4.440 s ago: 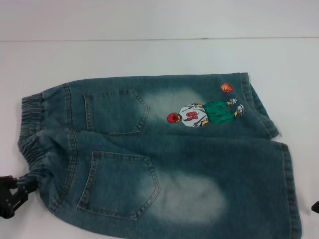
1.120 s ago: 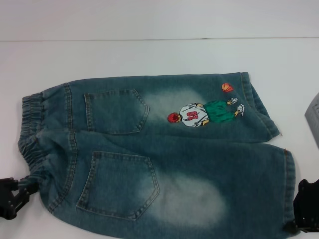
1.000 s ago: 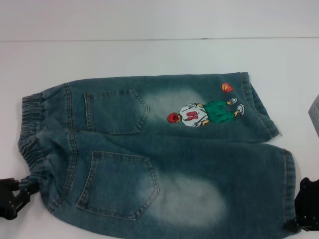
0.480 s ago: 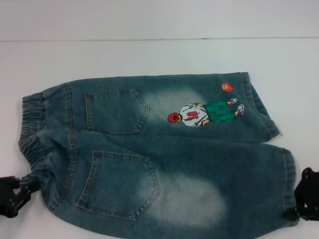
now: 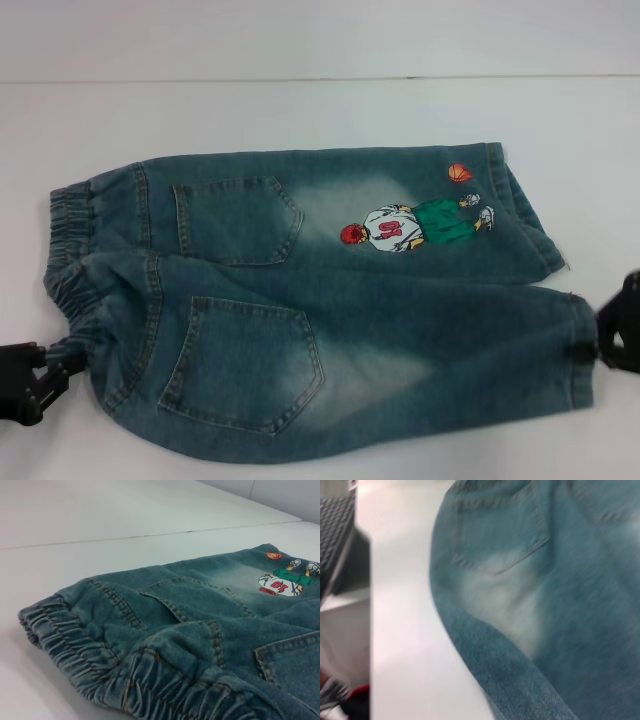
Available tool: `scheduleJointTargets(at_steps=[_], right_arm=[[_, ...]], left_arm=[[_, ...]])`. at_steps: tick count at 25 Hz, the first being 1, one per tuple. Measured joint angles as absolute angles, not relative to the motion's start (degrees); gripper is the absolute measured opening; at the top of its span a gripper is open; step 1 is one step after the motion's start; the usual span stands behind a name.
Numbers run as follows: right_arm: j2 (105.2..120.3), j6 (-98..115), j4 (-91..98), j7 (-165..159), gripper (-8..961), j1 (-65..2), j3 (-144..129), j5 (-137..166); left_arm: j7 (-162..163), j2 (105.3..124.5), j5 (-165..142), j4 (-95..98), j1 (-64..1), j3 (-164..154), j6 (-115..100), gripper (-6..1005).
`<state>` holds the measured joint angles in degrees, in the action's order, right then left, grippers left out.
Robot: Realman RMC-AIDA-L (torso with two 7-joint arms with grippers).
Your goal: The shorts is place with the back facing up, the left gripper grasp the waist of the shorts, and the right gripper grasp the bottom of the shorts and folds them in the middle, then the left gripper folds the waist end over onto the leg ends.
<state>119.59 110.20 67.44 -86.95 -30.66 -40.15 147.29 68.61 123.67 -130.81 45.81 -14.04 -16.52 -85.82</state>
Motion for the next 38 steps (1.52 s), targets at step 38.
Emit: scheduleJointTargets(at_steps=[38], right_arm=[[119.7, 79.7, 59.7, -88.3, 12, -25.7, -35.6, 119.4]], left_arm=[[87.1, 123.3, -121.7, 53.5, -17.9, -14.2, -86.9, 162]])
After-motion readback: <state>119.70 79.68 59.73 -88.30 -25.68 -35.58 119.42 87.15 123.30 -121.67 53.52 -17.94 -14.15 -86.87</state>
